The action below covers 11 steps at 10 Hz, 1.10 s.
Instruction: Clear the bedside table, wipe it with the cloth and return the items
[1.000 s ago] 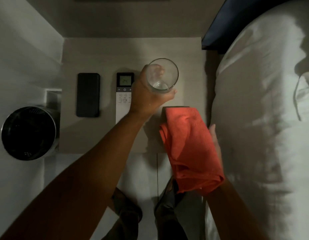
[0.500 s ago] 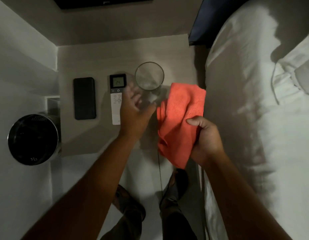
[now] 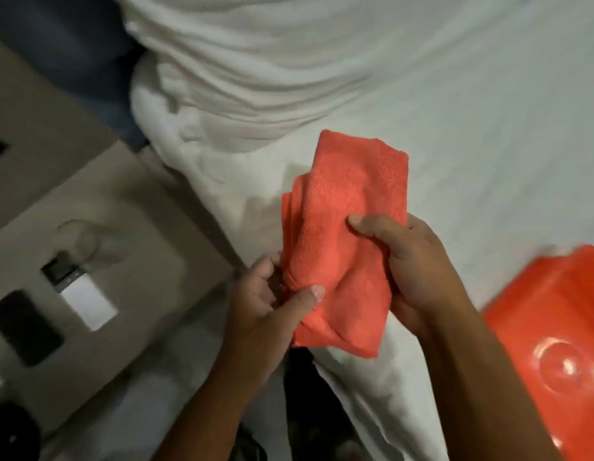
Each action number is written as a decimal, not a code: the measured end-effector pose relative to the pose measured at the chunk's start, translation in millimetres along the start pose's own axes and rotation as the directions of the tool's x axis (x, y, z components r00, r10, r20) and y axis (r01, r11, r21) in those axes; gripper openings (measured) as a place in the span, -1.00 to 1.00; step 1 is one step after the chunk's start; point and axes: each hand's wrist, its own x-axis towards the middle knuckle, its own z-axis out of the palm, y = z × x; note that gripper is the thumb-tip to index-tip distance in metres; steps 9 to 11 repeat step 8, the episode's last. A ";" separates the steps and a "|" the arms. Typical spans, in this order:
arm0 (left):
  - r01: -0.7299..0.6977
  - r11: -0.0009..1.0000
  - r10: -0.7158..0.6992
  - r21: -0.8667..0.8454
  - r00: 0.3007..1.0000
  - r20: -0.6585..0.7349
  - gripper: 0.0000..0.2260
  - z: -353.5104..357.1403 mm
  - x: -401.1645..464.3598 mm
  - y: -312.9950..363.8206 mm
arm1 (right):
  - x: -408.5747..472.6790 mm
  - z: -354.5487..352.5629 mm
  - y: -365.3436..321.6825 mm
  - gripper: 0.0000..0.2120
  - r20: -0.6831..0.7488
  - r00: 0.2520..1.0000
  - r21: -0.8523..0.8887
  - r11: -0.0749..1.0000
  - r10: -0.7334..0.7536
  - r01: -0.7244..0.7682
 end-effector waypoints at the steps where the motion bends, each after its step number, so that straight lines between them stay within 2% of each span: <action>1: 0.006 0.969 -0.060 0.247 0.976 0.210 -0.74 98.8 -14.8 -4.5 | -43.7 -116.5 -21.9 -0.83 -0.288 0.947 -0.070 0.990 -0.140 0.124; 2: -0.110 0.892 -0.075 0.439 0.921 0.383 -0.69 159.8 -21.3 -14.1 | -68.5 -184.4 -16.3 -0.83 -0.464 0.873 -0.062 0.988 -0.152 0.139; 3: -0.356 0.694 -0.089 0.626 0.820 0.565 -0.62 240.6 -35.3 -40.2 | -89.0 -267.6 18.1 -0.79 -0.703 0.710 0.028 0.996 -0.037 0.079; 4: -0.446 0.519 -0.185 0.729 0.774 0.605 -0.65 277.7 -41.3 -57.6 | -84.0 -295.1 46.6 -0.86 -0.762 0.645 0.096 0.995 0.057 0.027; 5: -0.424 0.344 -0.404 0.838 0.739 0.540 -0.59 302.4 -45.3 -76.4 | -76.5 -310.4 76.6 -0.86 -0.808 0.581 0.059 0.995 0.095 -0.080; 6: -0.396 0.312 -0.416 0.864 0.760 0.499 -0.56 306.8 -46.6 -83.1 | -71.7 -308.1 75.9 -0.68 -0.867 0.498 -0.189 0.944 -0.030 -0.271; 7: -0.451 0.334 -0.317 0.828 0.773 0.549 -0.49 295.6 -53.7 -67.6 | -73.2 -294.5 65.3 -0.25 -0.853 0.437 -0.488 0.731 -0.285 -0.477; 8: -0.488 0.436 -0.141 0.756 0.792 0.593 -0.46 269.5 -52.7 -52.8 | -73.3 -264.4 52.4 -0.29 -0.770 0.432 -0.628 0.680 -0.470 -0.380; 11: -0.488 0.436 -0.141 0.756 0.792 0.593 -0.46 269.5 -52.7 -52.8 | -73.3 -264.4 52.4 -0.29 -0.770 0.432 -0.628 0.680 -0.470 -0.380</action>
